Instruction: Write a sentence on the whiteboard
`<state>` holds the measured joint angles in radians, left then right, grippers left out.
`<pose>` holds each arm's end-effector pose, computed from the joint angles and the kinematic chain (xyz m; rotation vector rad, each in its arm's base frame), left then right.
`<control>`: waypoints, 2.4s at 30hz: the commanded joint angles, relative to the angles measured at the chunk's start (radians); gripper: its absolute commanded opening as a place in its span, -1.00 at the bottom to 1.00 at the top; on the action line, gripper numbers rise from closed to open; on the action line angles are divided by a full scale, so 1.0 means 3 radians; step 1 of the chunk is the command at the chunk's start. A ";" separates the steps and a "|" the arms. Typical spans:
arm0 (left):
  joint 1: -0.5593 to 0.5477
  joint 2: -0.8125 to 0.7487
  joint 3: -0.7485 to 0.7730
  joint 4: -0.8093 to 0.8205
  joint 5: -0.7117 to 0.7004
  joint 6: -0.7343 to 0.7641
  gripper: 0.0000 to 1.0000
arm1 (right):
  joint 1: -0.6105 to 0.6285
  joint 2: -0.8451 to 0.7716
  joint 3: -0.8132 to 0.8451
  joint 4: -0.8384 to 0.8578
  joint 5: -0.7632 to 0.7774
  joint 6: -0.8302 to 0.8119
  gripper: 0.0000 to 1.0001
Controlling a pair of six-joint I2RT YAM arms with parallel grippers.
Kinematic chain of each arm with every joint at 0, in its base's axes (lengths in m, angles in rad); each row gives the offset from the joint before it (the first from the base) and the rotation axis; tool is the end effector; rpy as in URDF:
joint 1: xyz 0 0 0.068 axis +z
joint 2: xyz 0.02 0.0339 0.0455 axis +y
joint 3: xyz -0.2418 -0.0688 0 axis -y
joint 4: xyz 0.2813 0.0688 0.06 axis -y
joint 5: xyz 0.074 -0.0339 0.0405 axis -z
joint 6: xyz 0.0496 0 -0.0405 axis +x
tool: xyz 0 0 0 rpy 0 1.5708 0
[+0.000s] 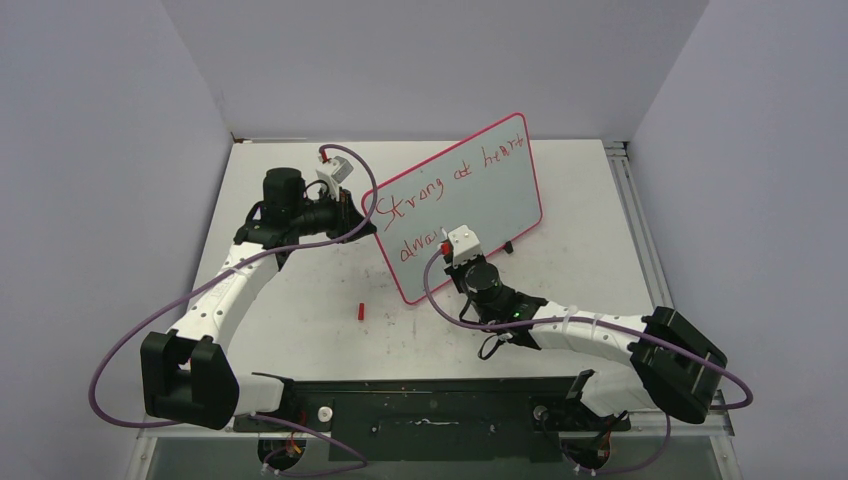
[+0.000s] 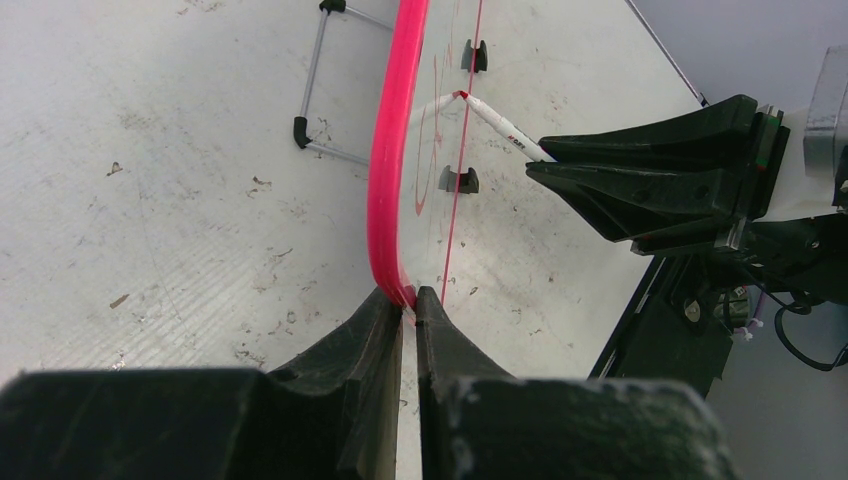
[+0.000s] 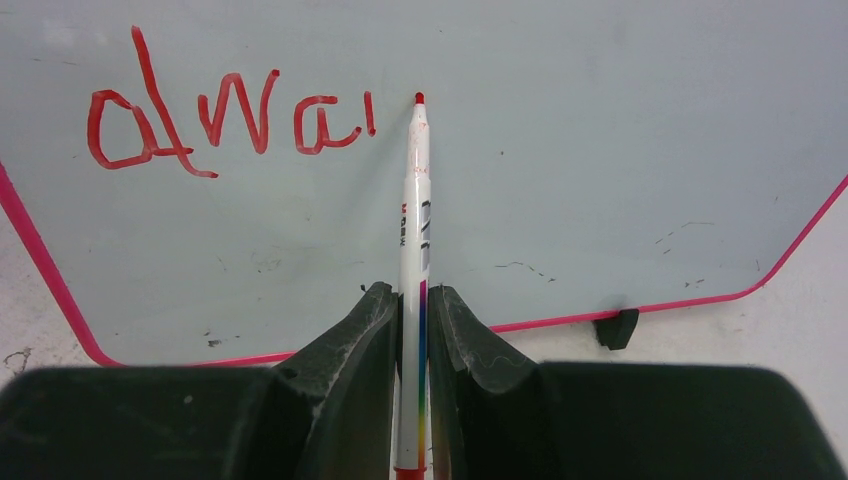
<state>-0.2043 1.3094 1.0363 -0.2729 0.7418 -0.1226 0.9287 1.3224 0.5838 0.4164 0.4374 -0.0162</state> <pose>0.3252 -0.1016 0.2716 0.5332 2.0354 -0.9769 0.2095 0.2451 0.1652 -0.5762 1.7763 0.2174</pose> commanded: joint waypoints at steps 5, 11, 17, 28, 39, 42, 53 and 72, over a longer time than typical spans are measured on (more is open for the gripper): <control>0.0001 -0.0121 0.0031 0.0159 0.0097 0.0009 -1.00 | -0.0015 0.0017 0.0044 0.0128 -0.0071 0.0054 -0.89; 0.0001 -0.0125 0.0030 0.0159 0.0095 0.0010 -1.00 | 0.0029 0.0028 -0.0044 0.0120 -0.0080 0.0162 -0.89; 0.0002 -0.0125 0.0029 0.0159 0.0098 0.0010 -1.00 | 0.0093 0.0026 -0.0146 0.0116 -0.0069 0.0290 -0.89; 0.0003 -0.0135 0.0028 0.0161 0.0097 0.0010 -1.00 | 0.0298 0.0026 -0.0296 0.0109 -0.0006 0.0475 -0.89; 0.0000 -0.0138 0.0023 0.0160 0.0104 0.0005 -1.00 | 0.0609 -0.0159 -0.0388 -0.0061 0.0268 0.0615 -0.89; 0.0001 -0.0141 0.0024 0.0165 0.0103 0.0005 -1.00 | 0.0617 -0.0319 -0.0360 -0.0113 0.0363 0.0603 -0.89; 0.0001 -0.0138 0.0026 0.0165 0.0096 0.0005 -1.00 | 0.0147 -0.0457 -0.0140 -0.0166 0.0073 0.0328 -0.89; -0.0003 -0.0125 0.0022 0.0168 0.0095 0.0000 -1.00 | -0.0129 -0.0157 0.0108 0.0074 -0.0110 0.0080 -0.89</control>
<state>-0.2043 1.3090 1.0363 -0.2726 0.7452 -0.1230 0.9005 1.2606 0.5690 0.3729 0.4107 0.0170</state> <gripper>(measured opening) 0.070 0.158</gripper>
